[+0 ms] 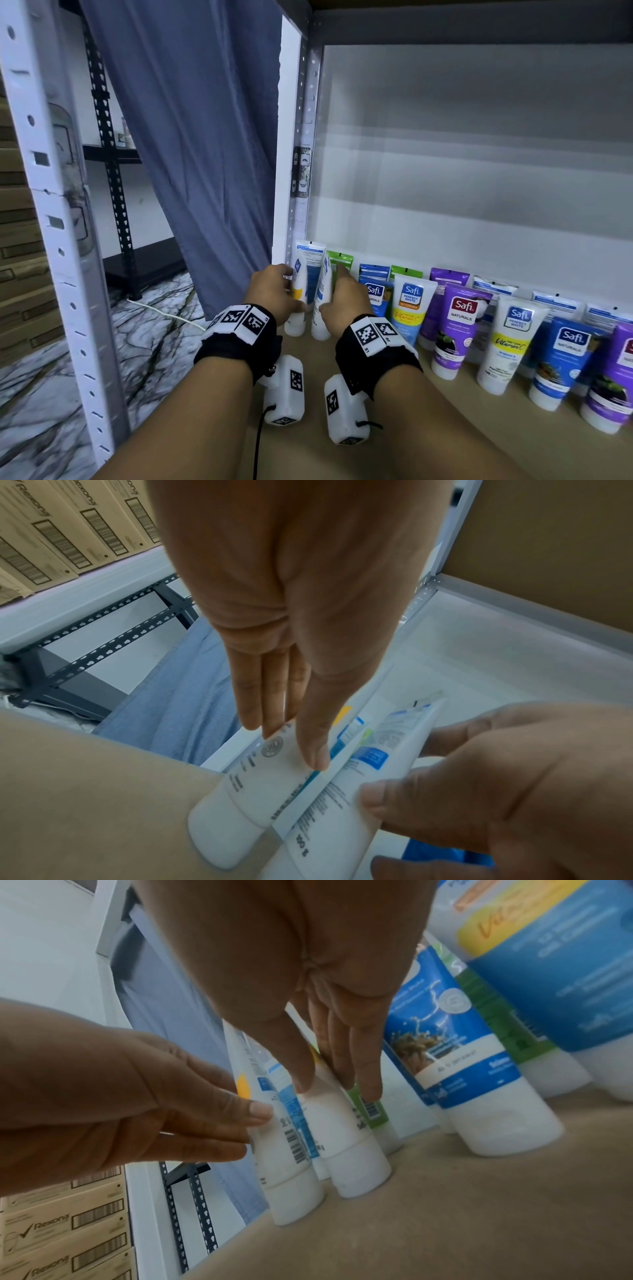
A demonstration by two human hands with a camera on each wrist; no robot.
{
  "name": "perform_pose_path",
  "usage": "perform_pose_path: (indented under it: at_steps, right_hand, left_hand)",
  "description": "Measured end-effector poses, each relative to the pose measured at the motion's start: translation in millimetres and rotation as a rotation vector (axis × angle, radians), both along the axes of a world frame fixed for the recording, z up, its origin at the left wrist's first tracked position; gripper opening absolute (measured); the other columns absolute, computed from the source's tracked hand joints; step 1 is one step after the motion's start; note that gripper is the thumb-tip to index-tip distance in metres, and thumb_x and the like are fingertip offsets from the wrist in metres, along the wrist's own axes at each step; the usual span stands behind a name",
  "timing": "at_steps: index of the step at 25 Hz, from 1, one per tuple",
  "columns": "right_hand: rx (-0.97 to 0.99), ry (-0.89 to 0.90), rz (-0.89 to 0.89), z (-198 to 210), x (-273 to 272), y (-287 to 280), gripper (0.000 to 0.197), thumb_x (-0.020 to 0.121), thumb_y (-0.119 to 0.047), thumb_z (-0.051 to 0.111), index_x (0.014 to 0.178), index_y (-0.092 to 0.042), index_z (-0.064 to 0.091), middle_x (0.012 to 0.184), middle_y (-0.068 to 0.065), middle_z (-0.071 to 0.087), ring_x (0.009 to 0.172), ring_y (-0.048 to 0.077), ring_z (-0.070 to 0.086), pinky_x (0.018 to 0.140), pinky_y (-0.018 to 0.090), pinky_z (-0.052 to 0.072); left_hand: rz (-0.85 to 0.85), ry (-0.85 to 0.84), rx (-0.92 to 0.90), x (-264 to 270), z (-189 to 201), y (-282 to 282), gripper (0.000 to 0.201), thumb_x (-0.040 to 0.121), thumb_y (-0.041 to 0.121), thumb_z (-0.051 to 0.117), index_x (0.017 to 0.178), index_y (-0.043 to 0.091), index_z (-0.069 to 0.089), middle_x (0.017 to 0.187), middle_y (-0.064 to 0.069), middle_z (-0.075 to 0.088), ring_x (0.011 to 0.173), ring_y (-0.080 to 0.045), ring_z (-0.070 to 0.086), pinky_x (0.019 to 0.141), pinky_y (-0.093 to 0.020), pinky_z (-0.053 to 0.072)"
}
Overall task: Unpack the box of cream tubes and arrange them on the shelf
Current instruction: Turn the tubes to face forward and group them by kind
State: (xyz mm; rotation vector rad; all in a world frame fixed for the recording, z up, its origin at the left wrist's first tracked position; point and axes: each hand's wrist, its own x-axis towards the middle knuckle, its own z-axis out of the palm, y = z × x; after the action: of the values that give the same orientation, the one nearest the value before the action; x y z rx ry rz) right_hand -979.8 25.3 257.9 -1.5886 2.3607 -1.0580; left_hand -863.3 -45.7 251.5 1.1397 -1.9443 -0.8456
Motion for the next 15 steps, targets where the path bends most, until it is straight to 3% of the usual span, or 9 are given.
perform_pose_path:
  at_steps: [6,9,12,15]
  right_hand:
    - [-0.016,0.007,-0.025,1.5,-3.2,2.9,0.063,0.067,-0.030,0.087,0.117,-0.009,0.056,0.115,0.010,0.063,0.107,0.027,0.060,0.088,0.036,0.053]
    - [-0.007,0.018,-0.010,2.6,-3.8,2.9,0.068,0.071,-0.015,0.081,0.129,-0.011,0.046,0.119,0.011,0.062,0.112,0.029,0.058,0.091,0.035,0.052]
    - [0.002,0.018,-0.016,2.1,-3.5,1.9,0.077,0.073,-0.005,0.075,0.138,-0.013,0.035,0.121,0.012,0.060,0.114,0.030,0.057,0.091,0.036,0.053]
    - [-0.019,0.030,-0.050,2.1,-3.2,3.2,0.065,0.069,-0.012,0.081,0.126,-0.011,0.048,0.118,0.012,0.060,0.109,0.029,0.059,0.089,0.035,0.053]
  left_hand:
    - [0.098,-0.006,-0.028,3.1,1.4,3.8,0.066,0.048,0.019,0.095,0.105,0.009,0.064,0.096,-0.003,0.070,0.079,-0.014,0.064,0.071,-0.024,0.051]
    - [0.073,0.016,-0.014,2.5,0.4,3.2,0.072,0.043,0.017,0.096,0.107,0.010,0.065,0.100,-0.003,0.071,0.087,-0.016,0.068,0.080,-0.032,0.058]
    - [0.076,0.021,-0.032,2.1,-0.2,3.1,0.062,0.046,0.009,0.092,0.102,0.011,0.066,0.094,-0.004,0.073,0.081,-0.019,0.069,0.079,-0.037,0.059]
    - [0.103,0.037,-0.026,2.3,-0.3,4.0,0.060,0.047,0.010,0.093,0.099,0.012,0.064,0.091,-0.001,0.070,0.078,-0.017,0.067,0.075,-0.033,0.059]
